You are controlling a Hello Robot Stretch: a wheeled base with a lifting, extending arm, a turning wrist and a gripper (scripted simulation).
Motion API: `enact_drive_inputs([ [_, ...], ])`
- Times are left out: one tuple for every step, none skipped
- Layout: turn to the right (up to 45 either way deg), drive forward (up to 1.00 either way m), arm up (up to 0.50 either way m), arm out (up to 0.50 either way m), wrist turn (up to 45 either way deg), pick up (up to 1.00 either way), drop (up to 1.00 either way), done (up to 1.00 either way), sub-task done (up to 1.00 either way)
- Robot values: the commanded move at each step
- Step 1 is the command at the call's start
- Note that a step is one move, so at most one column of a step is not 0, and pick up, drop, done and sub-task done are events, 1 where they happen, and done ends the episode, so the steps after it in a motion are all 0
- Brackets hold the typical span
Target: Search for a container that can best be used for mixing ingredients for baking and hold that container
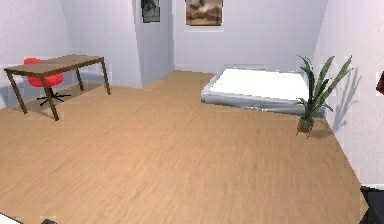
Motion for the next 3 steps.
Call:
enact_drive_inputs([
  [0.0, 0.0, 0.0, 0.0, 0.0, 1.0, 0.0, 0.0, 0.0],
  [0.0, 0.0, 0.04, 0.0, 0.0, 0.0, 0.0, 0.0, 0.0],
  [0.0, 0.0, 0.0, 0.0, 0.0, 0.0, 0.0, 1.0, 0.0],
])
